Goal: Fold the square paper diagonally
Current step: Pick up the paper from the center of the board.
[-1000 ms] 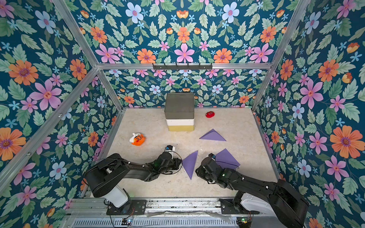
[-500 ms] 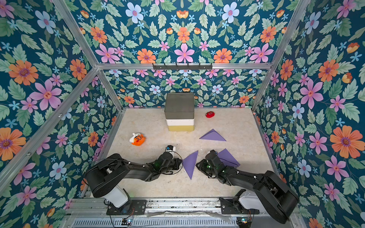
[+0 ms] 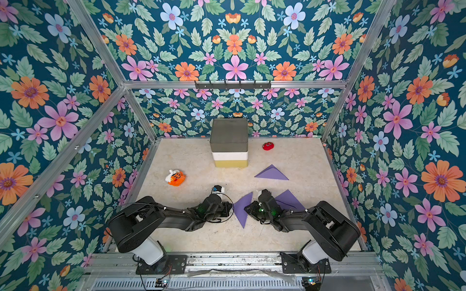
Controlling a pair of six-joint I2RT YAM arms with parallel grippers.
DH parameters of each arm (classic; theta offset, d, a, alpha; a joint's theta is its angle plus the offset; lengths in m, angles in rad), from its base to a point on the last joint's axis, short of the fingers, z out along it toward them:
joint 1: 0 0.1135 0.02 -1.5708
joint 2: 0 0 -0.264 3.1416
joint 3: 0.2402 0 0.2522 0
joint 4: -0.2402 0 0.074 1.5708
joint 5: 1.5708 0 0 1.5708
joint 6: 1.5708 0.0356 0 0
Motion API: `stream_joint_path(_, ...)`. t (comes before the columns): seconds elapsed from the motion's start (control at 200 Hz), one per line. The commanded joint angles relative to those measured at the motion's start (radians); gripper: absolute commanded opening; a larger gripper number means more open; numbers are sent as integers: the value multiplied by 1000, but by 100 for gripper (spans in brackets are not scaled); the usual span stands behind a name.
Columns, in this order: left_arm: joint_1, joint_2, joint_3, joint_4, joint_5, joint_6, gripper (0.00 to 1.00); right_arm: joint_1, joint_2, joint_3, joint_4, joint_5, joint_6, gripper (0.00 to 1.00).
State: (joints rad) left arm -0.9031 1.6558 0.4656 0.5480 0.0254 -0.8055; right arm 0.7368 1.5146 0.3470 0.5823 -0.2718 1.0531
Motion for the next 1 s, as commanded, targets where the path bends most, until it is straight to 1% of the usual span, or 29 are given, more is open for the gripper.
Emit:
stream_joint_path(0.0, -3, 16, -13, -370, 14, 16, 0, 1, 20, 1, 90, -27, -4, 26)
stream_joint_path(0.15, -3, 6, -9, -374, 12, 24, 0, 1, 39, 5, 128, -43, 1, 24)
stream_joint_path(0.265, -3, -13, 3, -406, -18, 25, 0, 1, 32, 4, 131, -43, 0, 20)
stream_joint_path(0.365, -3, -43, 8, -419, -40, 26, 12, 1, 21, 1, 125, -39, -3, 15)
stream_joint_path(0.49, -3, -86, 20, -407, -36, 37, 33, 1, 9, -1, 126, -38, -2, 5)
stream_joint_path(0.57, -3, -117, 34, -417, -54, 38, 44, 3, -4, 0, 119, -37, -3, 2)
stream_joint_path(0.69, -3, -178, 75, -451, -98, 45, 50, 2, -39, 4, 83, -17, -12, 0)
stream_joint_path(0.775, -3, -229, 89, -461, -124, 46, 51, 2, -87, 17, 10, 19, -30, 0)
stream_joint_path(0.845, -3, -269, 86, -461, -144, 45, 52, 2, -145, 28, -66, 71, -40, 0)
stream_joint_path(0.925, -3, -314, 70, -464, -171, 38, 56, 1, -233, 33, -152, 168, -40, 0)
stream_joint_path(0.99, -2, -348, 46, -457, -196, 24, 58, -4, -311, 34, -203, 245, -13, 0)
